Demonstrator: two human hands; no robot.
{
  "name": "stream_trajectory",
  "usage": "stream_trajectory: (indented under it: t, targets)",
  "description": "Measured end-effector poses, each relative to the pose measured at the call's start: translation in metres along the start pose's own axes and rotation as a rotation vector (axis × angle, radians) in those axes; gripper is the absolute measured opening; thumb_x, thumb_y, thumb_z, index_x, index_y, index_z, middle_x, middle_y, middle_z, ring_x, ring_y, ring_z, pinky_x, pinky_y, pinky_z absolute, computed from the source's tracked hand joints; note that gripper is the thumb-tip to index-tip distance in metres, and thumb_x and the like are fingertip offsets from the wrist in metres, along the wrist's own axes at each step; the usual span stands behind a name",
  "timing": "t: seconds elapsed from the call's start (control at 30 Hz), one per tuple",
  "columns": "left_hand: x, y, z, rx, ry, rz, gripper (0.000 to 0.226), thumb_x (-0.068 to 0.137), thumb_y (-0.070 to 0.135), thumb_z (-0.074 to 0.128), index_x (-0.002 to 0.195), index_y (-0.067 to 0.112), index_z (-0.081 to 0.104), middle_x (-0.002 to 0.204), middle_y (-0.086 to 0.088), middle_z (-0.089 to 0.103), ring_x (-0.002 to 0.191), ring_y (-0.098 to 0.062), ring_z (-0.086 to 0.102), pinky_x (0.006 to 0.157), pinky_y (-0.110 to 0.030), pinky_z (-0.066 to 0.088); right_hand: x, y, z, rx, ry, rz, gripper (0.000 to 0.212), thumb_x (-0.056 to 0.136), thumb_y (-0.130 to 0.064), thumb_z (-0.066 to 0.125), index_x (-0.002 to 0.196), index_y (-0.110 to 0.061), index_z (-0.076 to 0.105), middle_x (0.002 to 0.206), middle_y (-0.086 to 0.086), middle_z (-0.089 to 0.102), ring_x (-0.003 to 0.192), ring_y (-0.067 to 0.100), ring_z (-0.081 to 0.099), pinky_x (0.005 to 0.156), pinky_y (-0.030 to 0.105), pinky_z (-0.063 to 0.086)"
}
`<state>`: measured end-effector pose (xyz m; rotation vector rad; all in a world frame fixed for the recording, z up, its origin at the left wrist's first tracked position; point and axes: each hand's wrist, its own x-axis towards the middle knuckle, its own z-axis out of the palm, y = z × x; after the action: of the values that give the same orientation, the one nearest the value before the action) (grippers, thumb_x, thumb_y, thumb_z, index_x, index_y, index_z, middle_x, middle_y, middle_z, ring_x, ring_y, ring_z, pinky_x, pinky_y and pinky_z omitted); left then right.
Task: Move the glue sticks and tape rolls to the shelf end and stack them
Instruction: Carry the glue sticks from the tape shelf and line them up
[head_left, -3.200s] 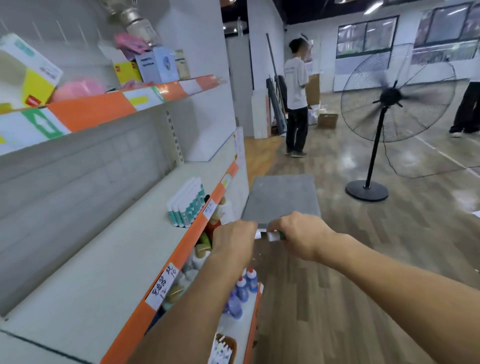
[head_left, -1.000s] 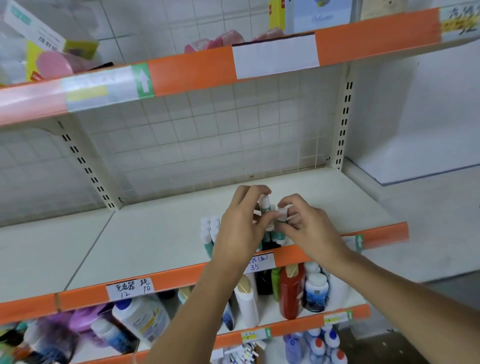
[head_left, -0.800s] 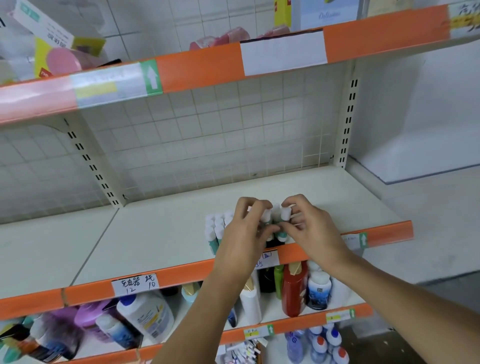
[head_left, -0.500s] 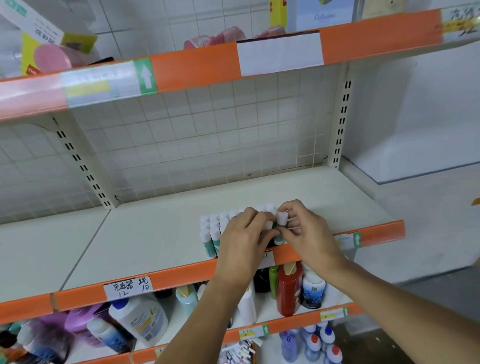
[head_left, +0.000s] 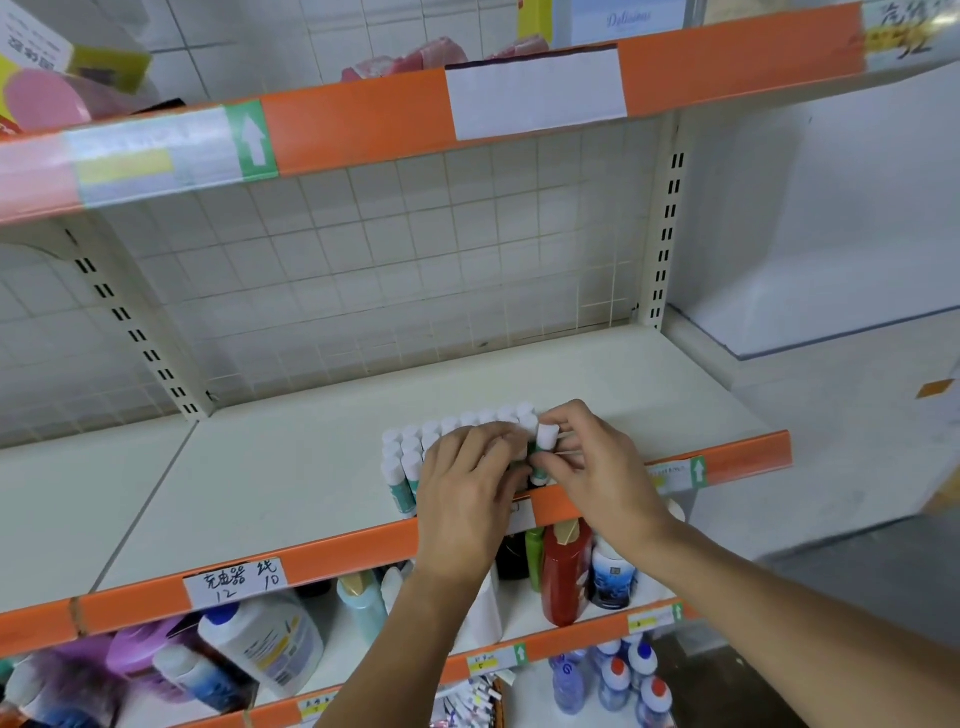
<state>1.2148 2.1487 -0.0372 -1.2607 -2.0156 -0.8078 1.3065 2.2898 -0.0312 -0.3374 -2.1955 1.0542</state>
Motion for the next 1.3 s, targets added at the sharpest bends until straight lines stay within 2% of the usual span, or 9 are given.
stream_trajectory:
  t: [0.2,0.47,0.67,0.8,1.0,1.13,1.2,1.3]
  targets:
    - [0.000,-0.002,-0.004,0.052,-0.014,0.001,0.021,0.086,0.020,0.069,0.107,0.023,0.069,0.117,0.008,0.064,0.110,-0.018,0.053,0.091,-0.030,0.038,-0.004,0.006,0.005,-0.041,0.009,-0.076,0.034,0.086,-0.013,0.076,0.114,-0.019,0.058,0.111,-0.003,0.061,0.097,0.014,0.067,0.080,0.039,0.059]
    - [-0.002,0.004,-0.002,0.054,-0.059,-0.070,0.031,0.084,0.017,0.072,0.114,0.023,0.067,0.122,0.008,0.062,0.114,-0.020,0.053,0.095,-0.033,0.040,-0.008,0.003,0.007,-0.080,-0.020,-0.213,0.038,0.087,0.001,0.070,0.122,-0.013,0.063,0.118,-0.007,0.049,0.099,0.008,0.065,0.085,0.029,0.058]
    - [-0.001,0.006,-0.003,0.072,-0.041,-0.090,0.028,0.083,0.020,0.073,0.111,0.023,0.068,0.119,0.008,0.063,0.113,-0.020,0.054,0.094,-0.034,0.040,-0.010,0.001,0.011,-0.061,0.012,-0.190,0.042,0.084,0.003,0.072,0.121,-0.015,0.064,0.114,-0.007,0.052,0.104,0.007,0.061,0.087,0.029,0.056]
    - [0.001,0.008,-0.005,0.122,-0.058,-0.074,0.028,0.084,0.021,0.071,0.112,0.022,0.068,0.118,0.006,0.064,0.112,-0.021,0.054,0.093,-0.036,0.041,-0.010,0.000,0.012,-0.137,0.023,-0.150,0.044,0.082,0.002,0.074,0.122,-0.017,0.064,0.113,-0.004,0.053,0.105,0.016,0.059,0.087,0.037,0.056]
    - [0.007,0.014,-0.013,0.154,-0.117,-0.071,0.028,0.083,0.019,0.072,0.111,0.022,0.068,0.116,0.006,0.065,0.115,-0.023,0.053,0.097,-0.036,0.036,-0.010,-0.009,0.008,-0.235,-0.018,-0.108,0.049,0.083,-0.001,0.072,0.127,-0.020,0.061,0.114,-0.002,0.054,0.112,0.019,0.054,0.092,0.038,0.052]
    - [0.016,0.019,-0.023,0.165,-0.176,-0.071,0.023,0.079,0.013,0.071,0.102,0.021,0.071,0.107,0.006,0.068,0.104,-0.023,0.059,0.089,-0.035,0.043,-0.010,-0.018,0.003,-0.313,-0.055,-0.109,0.048,0.085,-0.003,0.071,0.129,-0.020,0.059,0.116,0.001,0.052,0.113,0.021,0.052,0.089,0.039,0.052]
    - [0.018,0.019,-0.028,0.196,-0.229,-0.043,0.029,0.078,0.010,0.069,0.105,0.019,0.071,0.109,0.005,0.069,0.102,-0.024,0.062,0.087,-0.036,0.047,-0.010,-0.022,0.001,-0.382,-0.079,-0.126,0.048,0.086,-0.004,0.068,0.130,-0.019,0.057,0.119,0.003,0.051,0.114,0.023,0.052,0.087,0.041,0.054]
    - [0.017,0.016,-0.035,0.258,-0.297,0.002,0.041,0.076,0.009,0.068,0.117,0.017,0.068,0.117,0.001,0.068,0.108,-0.026,0.062,0.093,-0.038,0.047,-0.013,-0.028,-0.003,-0.492,-0.113,-0.124,0.051,0.088,-0.012,0.066,0.136,-0.021,0.052,0.124,0.002,0.048,0.114,0.023,0.051,0.084,0.040,0.055]
